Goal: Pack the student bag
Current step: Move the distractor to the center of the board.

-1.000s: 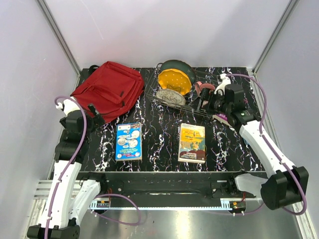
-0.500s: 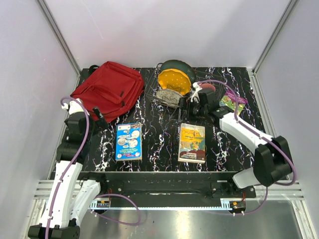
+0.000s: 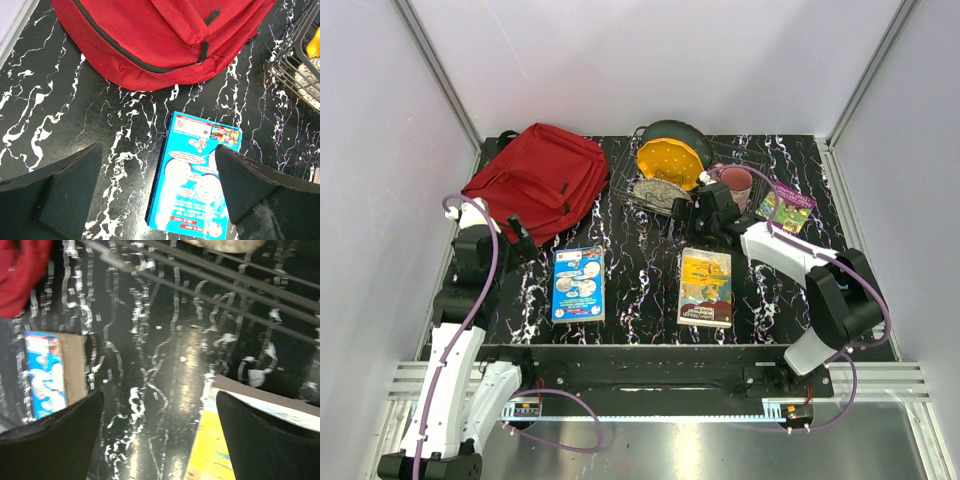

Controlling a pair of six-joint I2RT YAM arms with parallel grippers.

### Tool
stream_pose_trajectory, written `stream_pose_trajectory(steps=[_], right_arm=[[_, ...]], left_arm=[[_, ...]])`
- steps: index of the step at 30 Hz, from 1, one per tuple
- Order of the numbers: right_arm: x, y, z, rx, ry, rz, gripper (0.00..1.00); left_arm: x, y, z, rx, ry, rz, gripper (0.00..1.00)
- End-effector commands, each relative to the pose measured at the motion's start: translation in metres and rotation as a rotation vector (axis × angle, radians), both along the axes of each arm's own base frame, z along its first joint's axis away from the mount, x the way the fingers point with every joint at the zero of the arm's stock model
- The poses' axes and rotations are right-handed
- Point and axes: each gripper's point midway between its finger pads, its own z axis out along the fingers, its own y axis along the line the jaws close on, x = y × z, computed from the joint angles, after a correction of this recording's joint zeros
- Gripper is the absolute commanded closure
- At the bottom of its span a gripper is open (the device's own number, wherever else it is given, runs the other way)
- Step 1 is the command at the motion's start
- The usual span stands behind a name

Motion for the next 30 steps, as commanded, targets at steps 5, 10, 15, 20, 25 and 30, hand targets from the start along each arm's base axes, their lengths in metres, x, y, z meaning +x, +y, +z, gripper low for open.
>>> stream_pose_trajectory(steps=[5, 10, 15, 20, 25, 30], right_arm=[[0.071, -0.054, 0.007, -0.166, -0.154, -0.235, 0.0], [0.098, -0.07, -0.002, -0.156, -0.157, -0.234, 0.0], [0.122, -0.076, -0.004, -0.144, -0.164, -0.241, 0.0], [0.14, -0.083, -0.003, -0.122, -0.172, -0.278, 0.0], [0.154, -0.083, -0.001, -0.092, -0.181, -0.298, 0.0], [0.162, -0.06, 0.017, 0.047, -0.182, -0.315, 0.0]], left_arm=[[0.0, -0.003, 0.003, -0.006, -0.025, -0.027, 0.01], [-0.001, -0.006, 0.006, -0.012, -0.048, -0.045, 0.01], [0.0, -0.006, 0.005, -0.012, -0.044, -0.045, 0.01], [0.001, -0.008, 0.002, -0.016, -0.031, -0.055, 0.01], [0.001, -0.008, 0.003, -0.015, -0.036, -0.054, 0.01], [0.001, -0.007, 0.003, -0.014, -0.034, -0.049, 0.01]])
